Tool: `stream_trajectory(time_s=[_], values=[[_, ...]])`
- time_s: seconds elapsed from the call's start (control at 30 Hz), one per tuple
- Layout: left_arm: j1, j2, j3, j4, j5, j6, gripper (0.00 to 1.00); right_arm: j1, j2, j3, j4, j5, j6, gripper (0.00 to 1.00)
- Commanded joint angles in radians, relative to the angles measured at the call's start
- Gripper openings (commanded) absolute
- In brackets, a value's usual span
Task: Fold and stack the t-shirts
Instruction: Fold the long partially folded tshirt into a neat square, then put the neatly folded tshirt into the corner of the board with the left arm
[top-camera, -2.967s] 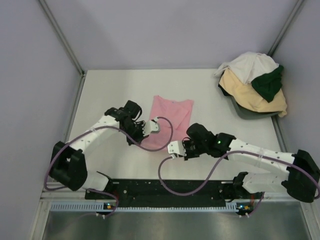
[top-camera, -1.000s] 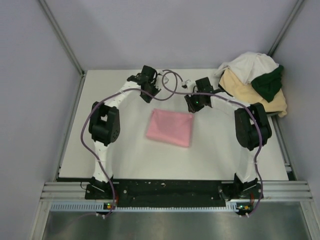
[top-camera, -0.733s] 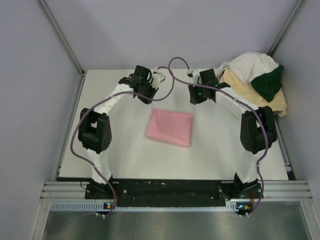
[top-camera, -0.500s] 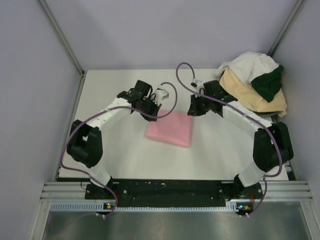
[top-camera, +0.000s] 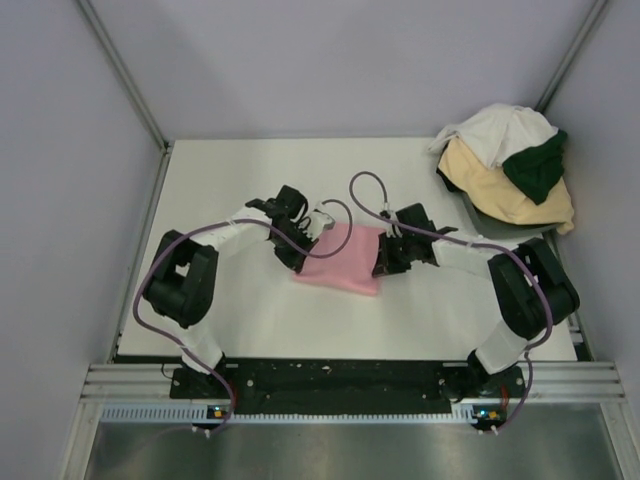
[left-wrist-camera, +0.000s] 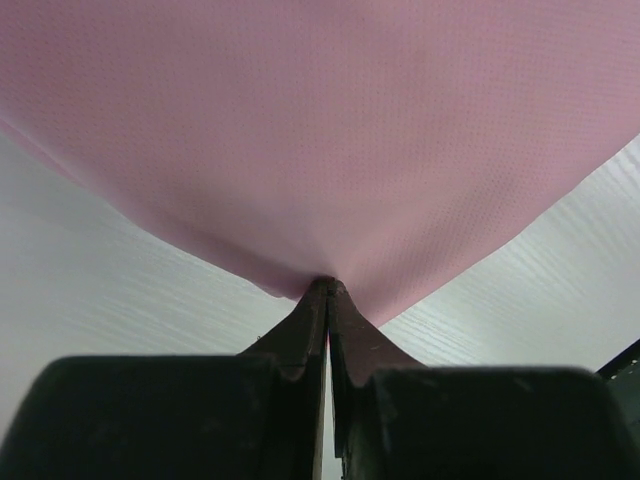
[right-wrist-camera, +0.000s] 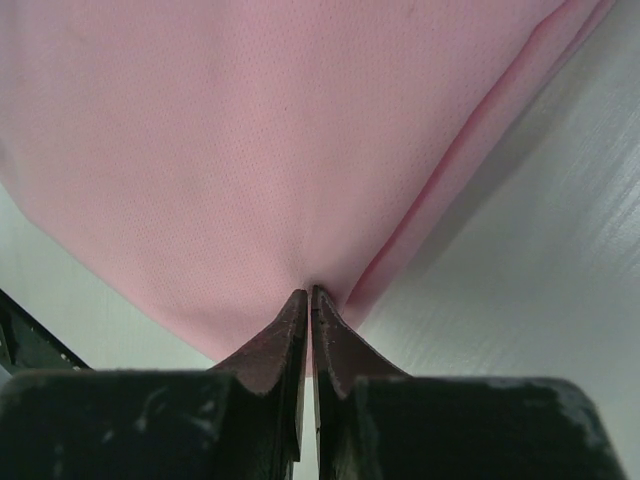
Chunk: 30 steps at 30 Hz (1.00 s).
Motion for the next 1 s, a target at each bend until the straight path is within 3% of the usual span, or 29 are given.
stream_trajectory(time_s=[0.0, 0.1, 0.17, 0.33, 0.57, 0.67, 0.73, 0.9, 0.97], values=[[0.006, -0.036, -0.019, 0.012, -0.048, 0.028, 0.06, -0.005, -0.018, 0.042, 0.012, 0.06, -0.003, 0.05], [0.006, -0.07, -0.01, 0.011, -0.077, 0.045, 0.12, -0.007, -0.042, 0.068, -0.031, 0.086, -0.023, 0.1], [0.016, -0.108, 0.007, 0.021, -0.059, 0.04, 0.24, -0.007, -0.071, 0.088, -0.061, 0.101, -0.035, 0.16], [0.11, -0.142, 0.038, 0.147, 0.115, -0.179, 0.45, -0.023, -0.152, 0.109, -0.117, 0.153, -0.041, 0.36], [0.151, 0.034, 0.095, 0.219, 0.246, -0.43, 0.66, -0.04, -0.191, 0.096, -0.15, 0.183, -0.067, 0.4], [0.152, 0.087, 0.095, 0.253, 0.208, -0.475, 0.65, -0.045, -0.211, 0.077, -0.152, 0.189, -0.07, 0.41], [0.157, 0.114, 0.092, 0.268, 0.151, -0.504, 0.6, -0.046, -0.222, 0.063, -0.152, 0.19, -0.075, 0.41], [0.18, 0.169, 0.073, 0.294, 0.149, -0.543, 0.42, -0.051, -0.257, 0.045, -0.152, 0.195, -0.081, 0.4], [0.181, 0.182, 0.067, 0.294, 0.177, -0.544, 0.27, -0.053, -0.268, 0.042, -0.15, 0.204, -0.089, 0.4]])
